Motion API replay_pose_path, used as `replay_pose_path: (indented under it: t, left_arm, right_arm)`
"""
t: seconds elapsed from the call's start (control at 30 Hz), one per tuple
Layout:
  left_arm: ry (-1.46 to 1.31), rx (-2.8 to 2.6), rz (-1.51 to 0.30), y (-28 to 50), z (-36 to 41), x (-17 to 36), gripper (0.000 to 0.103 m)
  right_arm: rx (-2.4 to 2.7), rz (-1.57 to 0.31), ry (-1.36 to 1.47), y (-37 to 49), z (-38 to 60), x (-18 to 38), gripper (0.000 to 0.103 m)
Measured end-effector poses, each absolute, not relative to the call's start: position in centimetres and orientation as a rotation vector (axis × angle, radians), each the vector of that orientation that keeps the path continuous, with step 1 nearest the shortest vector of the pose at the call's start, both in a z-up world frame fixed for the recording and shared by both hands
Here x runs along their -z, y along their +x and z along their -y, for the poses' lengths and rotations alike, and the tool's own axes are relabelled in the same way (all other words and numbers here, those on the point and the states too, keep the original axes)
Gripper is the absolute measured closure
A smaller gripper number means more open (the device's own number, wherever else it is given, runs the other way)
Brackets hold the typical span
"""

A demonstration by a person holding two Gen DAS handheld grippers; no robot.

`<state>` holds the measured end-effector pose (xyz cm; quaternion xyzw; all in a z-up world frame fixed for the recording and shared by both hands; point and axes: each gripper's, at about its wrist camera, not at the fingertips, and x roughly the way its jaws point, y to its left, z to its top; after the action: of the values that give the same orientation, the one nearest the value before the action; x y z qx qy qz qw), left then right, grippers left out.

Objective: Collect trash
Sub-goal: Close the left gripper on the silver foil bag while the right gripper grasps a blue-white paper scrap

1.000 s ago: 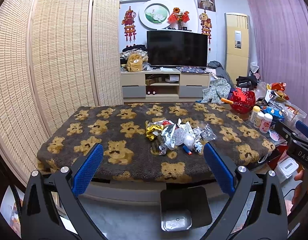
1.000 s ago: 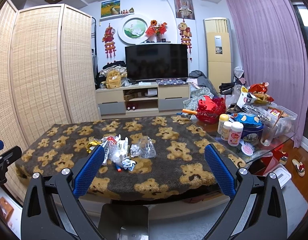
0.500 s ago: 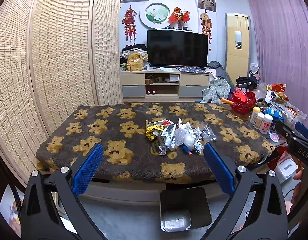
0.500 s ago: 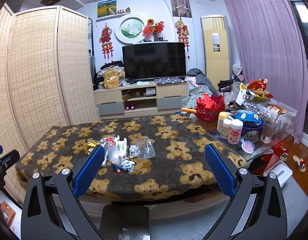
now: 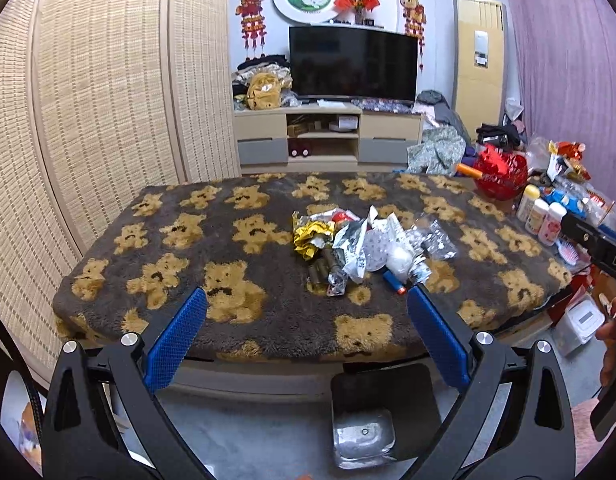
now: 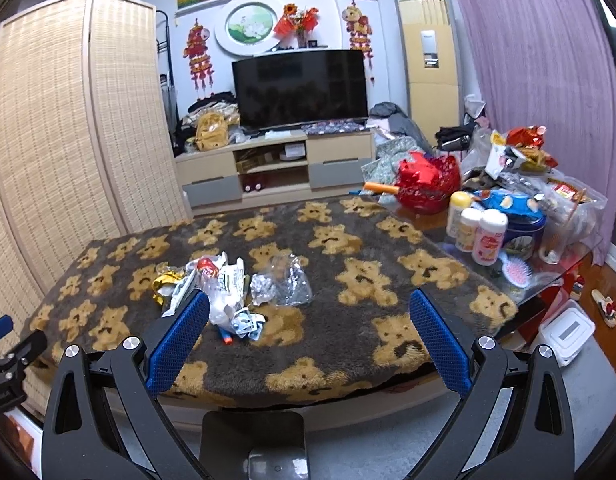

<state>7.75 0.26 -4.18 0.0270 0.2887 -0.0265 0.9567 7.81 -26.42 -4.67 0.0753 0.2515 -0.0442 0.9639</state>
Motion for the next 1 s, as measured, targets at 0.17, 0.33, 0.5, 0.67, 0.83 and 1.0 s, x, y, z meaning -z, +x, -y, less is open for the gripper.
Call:
replay_pose_path:
  t: [0.17,0.33,0.5,0.67,0.83,1.0]
  left_arm:
    - [0.060,0.084,-0.643,11.0,0.0,7.0,0.008]
    - [0.044,0.116,-0.697,14.5,0.1,9.9,0.008]
    - [0.067,0.131,-0.740,17.4,0.7,12.3,0.009]
    - [0.085,0.175,-0.773,19.4,1.2,14.1,0.020]
    - [0.056,0.207,-0.806,21.0,0.8,15.3,0.030]
    - [0.021,0.255,-0.817,22.5,1.1,15.9,0.032]
  right_arm:
    - [0.022,-0.587,0.178,11.4,25.9,7.5,0.003]
    - [-0.005,-0.670,0.165,15.0,24.9,11.0,0.003]
    - [-0.080,-0.707,0.149,18.0,23.7,14.1,0.003]
    - [-0.166,-0.761,0.144,20.6,22.2,16.5,0.030]
    - [-0.195,-0.795,0.132,22.6,21.3,18.1,0.045]
    - [-0.211,-0.815,0.129,23.9,21.1,19.4,0.049]
